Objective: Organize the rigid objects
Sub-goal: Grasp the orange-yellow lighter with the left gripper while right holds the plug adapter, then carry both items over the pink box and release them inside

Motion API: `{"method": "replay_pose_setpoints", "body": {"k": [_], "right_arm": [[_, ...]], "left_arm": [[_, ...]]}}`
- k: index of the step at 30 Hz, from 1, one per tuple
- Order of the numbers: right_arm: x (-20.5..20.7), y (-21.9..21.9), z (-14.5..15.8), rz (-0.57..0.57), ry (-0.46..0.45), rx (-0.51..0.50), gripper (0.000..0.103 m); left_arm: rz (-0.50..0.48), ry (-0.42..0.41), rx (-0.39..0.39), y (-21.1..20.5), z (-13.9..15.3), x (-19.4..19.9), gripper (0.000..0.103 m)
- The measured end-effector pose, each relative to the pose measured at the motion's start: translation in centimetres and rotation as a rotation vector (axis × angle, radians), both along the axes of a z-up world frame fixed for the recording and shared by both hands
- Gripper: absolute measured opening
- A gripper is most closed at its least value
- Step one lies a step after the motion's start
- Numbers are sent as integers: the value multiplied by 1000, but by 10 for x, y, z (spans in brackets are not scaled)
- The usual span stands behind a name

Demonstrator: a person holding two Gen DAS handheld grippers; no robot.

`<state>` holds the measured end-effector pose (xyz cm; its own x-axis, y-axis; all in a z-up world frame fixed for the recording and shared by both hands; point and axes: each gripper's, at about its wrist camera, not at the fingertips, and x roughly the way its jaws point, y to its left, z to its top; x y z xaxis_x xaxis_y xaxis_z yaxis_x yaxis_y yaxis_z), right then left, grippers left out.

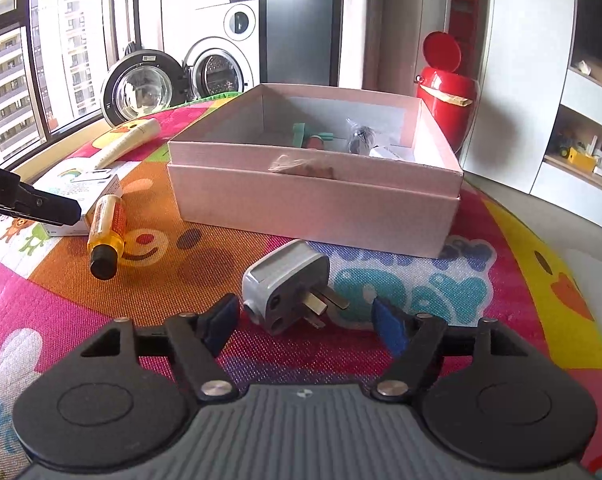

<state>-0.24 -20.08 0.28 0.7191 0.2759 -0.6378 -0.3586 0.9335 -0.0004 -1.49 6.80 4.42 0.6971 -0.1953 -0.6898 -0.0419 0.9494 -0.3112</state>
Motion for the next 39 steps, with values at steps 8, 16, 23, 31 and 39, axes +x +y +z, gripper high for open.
{"method": "replay_pose_setpoints", "body": {"k": [8, 16, 23, 31, 39], "right_arm": [[1, -1, -1, -7, 5, 8, 76], [1, -1, -1, -7, 5, 8, 77], [2, -2, -2, -10, 7, 7, 78], [3, -2, -2, -6, 16, 14, 82], [1, -2, -2, -7, 17, 21, 82]], "left_arm": [[-24, -19, 41, -28, -5, 18, 31], [-116, 19, 107, -49, -18, 20, 33], [-100, -34, 127, -52, -23, 19, 33], [-95, -42, 120, -51, -26, 28, 33], [-157, -111, 163, -51, -30, 9, 33]]}}
